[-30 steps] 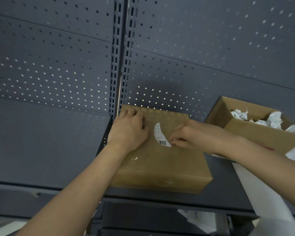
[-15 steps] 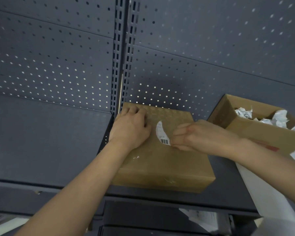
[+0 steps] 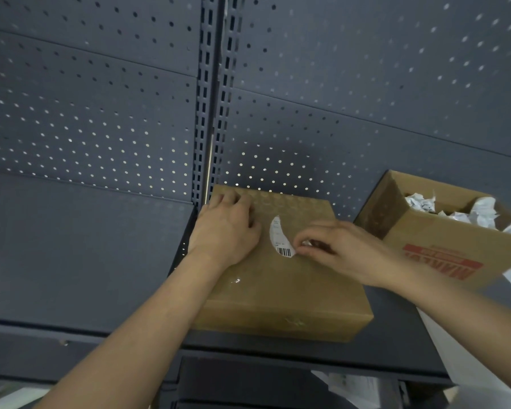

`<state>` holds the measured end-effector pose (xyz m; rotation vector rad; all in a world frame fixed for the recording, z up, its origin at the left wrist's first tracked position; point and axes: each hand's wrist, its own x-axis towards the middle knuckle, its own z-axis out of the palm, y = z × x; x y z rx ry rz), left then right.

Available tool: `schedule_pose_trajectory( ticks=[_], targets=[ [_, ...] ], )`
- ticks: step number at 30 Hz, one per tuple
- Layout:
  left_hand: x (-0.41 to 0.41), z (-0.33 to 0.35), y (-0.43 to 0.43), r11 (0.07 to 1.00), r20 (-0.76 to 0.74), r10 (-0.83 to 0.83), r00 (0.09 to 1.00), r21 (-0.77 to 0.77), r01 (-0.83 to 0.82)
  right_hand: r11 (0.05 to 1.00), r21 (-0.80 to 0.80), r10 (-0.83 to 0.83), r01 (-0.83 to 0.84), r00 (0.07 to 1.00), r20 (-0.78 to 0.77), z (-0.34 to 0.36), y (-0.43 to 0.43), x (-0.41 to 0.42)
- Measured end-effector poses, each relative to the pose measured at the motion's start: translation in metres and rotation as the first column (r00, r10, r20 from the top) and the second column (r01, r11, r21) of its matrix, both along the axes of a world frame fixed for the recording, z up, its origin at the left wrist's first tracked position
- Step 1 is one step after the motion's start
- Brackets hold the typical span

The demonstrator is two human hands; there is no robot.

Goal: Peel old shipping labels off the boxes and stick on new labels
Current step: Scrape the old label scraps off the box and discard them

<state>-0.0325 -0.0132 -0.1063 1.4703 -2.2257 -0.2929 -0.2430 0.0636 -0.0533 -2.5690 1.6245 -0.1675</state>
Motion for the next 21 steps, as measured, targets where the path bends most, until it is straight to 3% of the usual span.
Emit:
schedule_pose_trajectory(
  ticks=[5,10,16,21],
  targets=[
    [0.0,0.0,0.0,1.0,-0.003,-0.003,1.0,-0.007,0.003,0.991,0.132,-0.016,0.001,0.994,0.107,0.002,0.002,-0.01],
    [0.0,-0.001,0.0,1.0,-0.011,-0.005,1.0,-0.004,0.005,0.992,0.126,-0.025,0.008,0.99,0.138,-0.005,0.0,-0.005],
    [0.0,-0.001,-0.001,1.0,-0.009,-0.003,1.0,-0.01,0.002,0.985,0.146,-0.143,0.094,0.915,0.376,-0.013,-0.003,0.003],
    [0.001,-0.001,-0.002,1.0,-0.024,-0.004,1.0,-0.017,0.004,0.985,-0.014,-0.161,0.172,0.948,0.275,-0.02,0.001,0.013]
  ],
)
